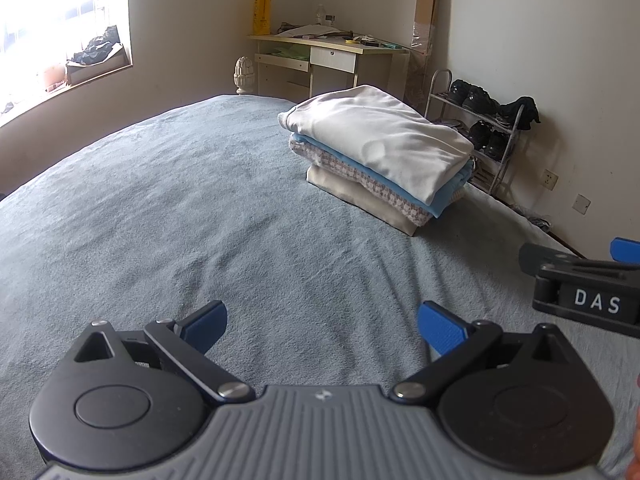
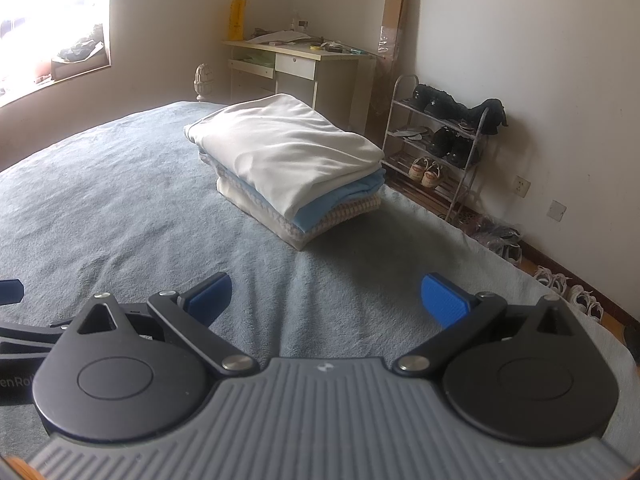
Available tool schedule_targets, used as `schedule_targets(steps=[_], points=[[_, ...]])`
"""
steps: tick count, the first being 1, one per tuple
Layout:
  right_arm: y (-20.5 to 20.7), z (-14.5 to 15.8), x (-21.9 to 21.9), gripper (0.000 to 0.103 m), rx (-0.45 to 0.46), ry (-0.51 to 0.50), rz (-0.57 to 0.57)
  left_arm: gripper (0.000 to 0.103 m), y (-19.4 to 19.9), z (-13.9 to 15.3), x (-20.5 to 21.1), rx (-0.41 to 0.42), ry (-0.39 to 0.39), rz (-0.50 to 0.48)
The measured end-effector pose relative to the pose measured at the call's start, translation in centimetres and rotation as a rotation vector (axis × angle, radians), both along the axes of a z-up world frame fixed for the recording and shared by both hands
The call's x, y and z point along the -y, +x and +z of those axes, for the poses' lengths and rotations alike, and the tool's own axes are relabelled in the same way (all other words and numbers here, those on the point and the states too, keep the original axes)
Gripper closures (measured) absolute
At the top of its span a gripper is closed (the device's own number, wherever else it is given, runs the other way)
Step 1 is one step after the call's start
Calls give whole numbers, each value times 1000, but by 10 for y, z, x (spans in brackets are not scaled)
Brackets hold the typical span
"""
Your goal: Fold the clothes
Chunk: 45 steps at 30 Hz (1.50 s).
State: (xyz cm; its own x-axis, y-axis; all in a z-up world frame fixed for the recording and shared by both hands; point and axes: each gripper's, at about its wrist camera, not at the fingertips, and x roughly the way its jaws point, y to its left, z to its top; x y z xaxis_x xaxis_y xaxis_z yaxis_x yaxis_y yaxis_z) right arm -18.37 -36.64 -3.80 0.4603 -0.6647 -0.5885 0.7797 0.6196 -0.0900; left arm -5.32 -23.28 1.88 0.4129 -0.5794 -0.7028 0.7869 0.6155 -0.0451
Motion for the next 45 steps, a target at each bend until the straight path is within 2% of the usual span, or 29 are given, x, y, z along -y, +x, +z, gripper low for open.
schedule_targets(steps=[45], points=[[0,1,-1,1,1,0,10,1,-1,0,1,-9,5,6]])
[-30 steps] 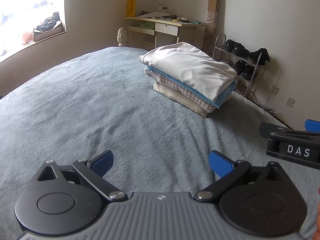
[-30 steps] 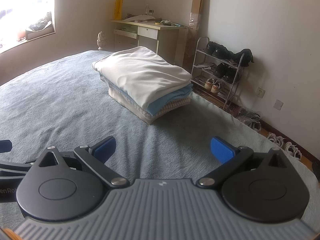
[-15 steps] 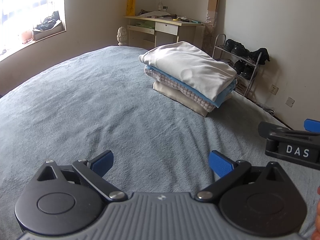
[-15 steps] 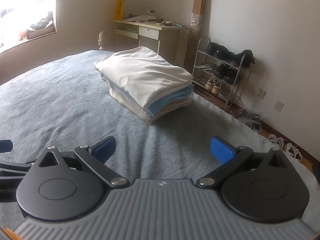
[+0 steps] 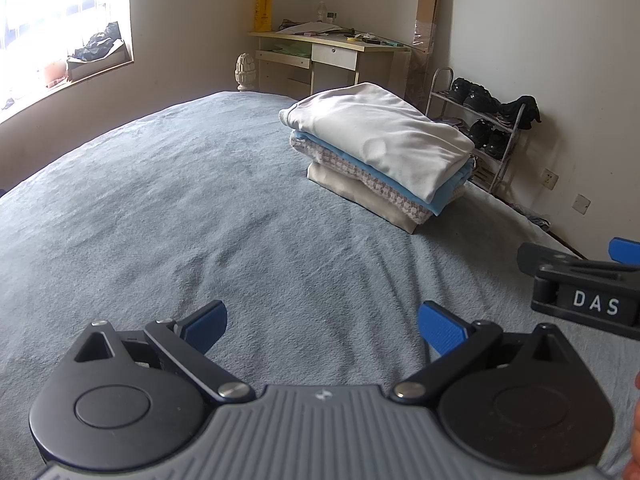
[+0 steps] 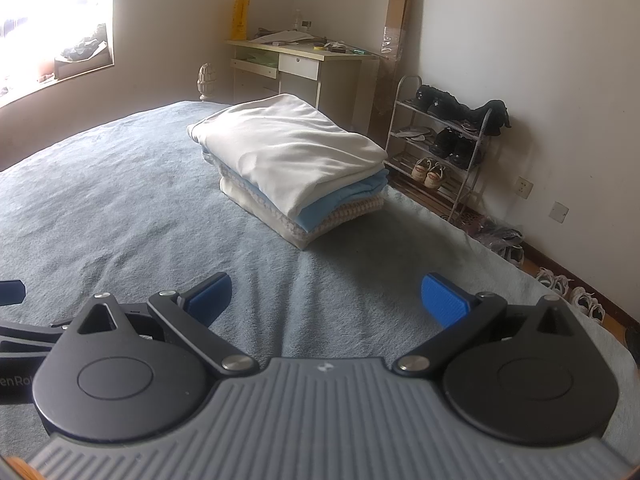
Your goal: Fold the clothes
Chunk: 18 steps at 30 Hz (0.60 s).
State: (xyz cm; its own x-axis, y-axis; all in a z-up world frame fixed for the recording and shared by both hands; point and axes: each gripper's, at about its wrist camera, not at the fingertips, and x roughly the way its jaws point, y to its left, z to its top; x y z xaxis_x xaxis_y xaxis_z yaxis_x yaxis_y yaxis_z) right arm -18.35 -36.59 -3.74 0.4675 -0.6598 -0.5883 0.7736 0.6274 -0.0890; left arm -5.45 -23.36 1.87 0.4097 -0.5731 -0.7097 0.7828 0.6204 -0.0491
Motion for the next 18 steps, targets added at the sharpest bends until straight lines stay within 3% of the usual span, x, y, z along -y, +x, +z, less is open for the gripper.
schedule_targets(steps=[18], points=[[0,0,0,1,0,7,-2,1,0,-1,0,-4,5,0]])
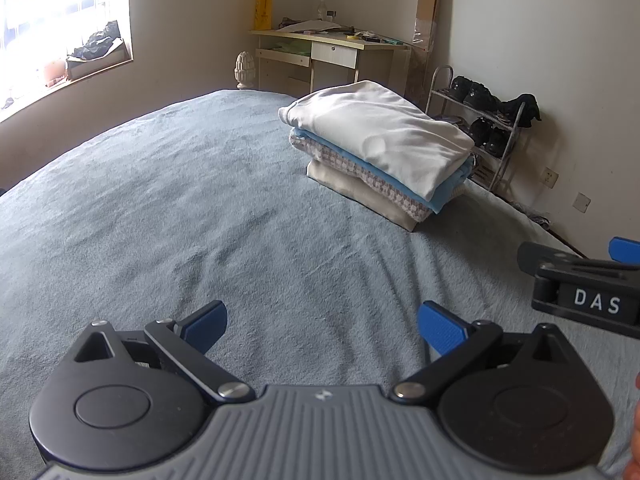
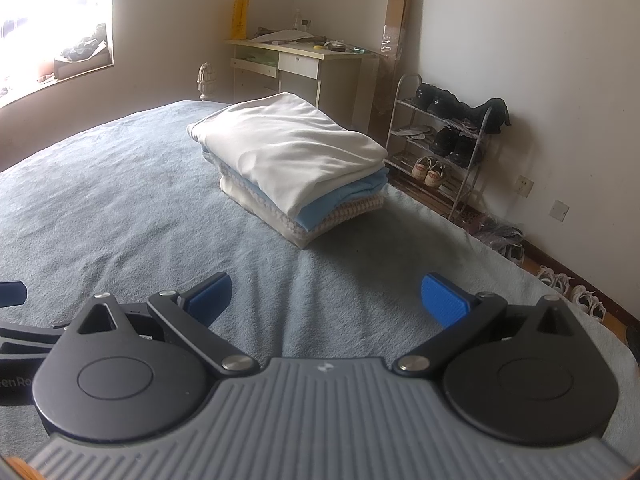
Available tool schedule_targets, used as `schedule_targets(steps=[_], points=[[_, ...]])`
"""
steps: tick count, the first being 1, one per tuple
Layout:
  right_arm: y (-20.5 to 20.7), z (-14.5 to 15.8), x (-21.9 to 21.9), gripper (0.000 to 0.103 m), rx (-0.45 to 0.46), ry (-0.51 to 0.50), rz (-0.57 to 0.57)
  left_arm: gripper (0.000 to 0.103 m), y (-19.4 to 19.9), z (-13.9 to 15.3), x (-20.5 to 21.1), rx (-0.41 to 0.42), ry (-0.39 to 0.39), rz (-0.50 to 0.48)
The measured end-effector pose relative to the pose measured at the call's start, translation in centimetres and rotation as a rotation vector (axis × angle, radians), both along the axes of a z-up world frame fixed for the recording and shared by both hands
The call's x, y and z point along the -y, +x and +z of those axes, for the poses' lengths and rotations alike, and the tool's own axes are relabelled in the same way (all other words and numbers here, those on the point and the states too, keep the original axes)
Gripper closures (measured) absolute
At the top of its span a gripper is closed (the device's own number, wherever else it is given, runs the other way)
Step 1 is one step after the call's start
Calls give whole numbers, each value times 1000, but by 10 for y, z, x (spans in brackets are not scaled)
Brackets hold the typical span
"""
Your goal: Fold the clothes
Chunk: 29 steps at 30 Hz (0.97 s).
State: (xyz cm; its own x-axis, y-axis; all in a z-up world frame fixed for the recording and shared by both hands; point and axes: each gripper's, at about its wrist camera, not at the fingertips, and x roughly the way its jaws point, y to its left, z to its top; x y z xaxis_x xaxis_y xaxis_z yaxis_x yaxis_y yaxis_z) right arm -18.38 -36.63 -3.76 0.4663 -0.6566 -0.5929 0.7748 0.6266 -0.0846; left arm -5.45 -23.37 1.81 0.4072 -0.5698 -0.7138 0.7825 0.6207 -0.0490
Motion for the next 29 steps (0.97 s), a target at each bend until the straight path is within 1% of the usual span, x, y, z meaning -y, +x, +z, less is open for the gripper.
schedule_targets(steps=[29], points=[[-1,-2,1,1,-2,8,1,1,1,-2,1,-4,3,5]])
